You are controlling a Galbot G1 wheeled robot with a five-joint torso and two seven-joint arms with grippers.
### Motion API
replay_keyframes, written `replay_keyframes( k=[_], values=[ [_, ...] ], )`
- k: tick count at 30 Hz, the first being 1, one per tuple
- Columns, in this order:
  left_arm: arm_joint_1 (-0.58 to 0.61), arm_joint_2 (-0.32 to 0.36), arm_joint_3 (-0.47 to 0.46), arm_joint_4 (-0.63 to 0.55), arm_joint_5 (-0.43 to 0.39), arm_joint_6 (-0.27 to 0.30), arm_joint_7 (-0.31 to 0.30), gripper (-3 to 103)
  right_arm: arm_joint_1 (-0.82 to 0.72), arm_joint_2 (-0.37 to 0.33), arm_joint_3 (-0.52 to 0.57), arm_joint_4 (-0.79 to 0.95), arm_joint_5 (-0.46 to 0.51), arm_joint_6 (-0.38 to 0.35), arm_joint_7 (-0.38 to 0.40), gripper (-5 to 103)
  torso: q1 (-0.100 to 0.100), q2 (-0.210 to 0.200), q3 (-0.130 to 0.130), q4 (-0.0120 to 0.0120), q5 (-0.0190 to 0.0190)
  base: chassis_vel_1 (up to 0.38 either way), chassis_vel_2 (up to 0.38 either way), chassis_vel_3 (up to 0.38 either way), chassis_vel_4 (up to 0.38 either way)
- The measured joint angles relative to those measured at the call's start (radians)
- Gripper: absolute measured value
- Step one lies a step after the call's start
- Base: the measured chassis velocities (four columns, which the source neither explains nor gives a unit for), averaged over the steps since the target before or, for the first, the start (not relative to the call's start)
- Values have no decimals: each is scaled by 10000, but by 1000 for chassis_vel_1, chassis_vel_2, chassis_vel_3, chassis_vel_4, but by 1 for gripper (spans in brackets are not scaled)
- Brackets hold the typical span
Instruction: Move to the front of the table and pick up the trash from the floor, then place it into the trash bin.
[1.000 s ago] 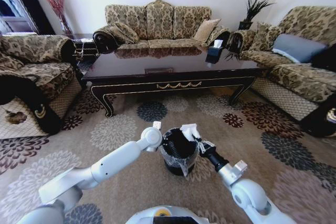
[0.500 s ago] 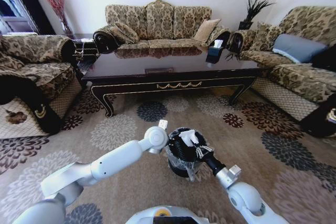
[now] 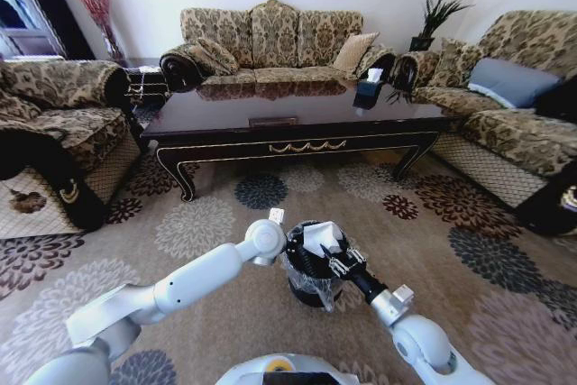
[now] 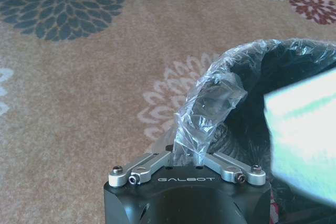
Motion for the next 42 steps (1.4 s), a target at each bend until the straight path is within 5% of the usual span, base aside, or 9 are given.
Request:
replay_keyframes(
  k=[2,4,6,9,30,42],
  values=[
    [50,14,-25,-1,12,8,0,0,-16,10,0,36,-4,0,-6,65,0,0,0,0,-1,0,0,0,0],
    [106,43,-51,-22,21,24,1,0,-37,18,-1,138,-11,-15,-23,86,0,0,0,0,-1,0,0,0,0],
    [119,23,-58,-23,23,26,1,0,-54,29,-2,179,-10,-22,-34,96,0,0,0,0,-1,0,0,0,0],
    [128,12,-58,-20,22,29,0,0,-74,50,-2,213,-11,-23,-37,100,0,0,0,0,-1,0,0,0,0],
    [1144,718,-1468,-438,181,167,9,0,534,37,547,517,885,-274,214,100,0,0,0,2,-2,0,0,0,0],
    [3116,1732,-4402,-767,480,386,361,0,1882,-64,685,-1196,1670,-386,912,100,0,0,1,-1,-2,0,0,0,0]
  ],
)
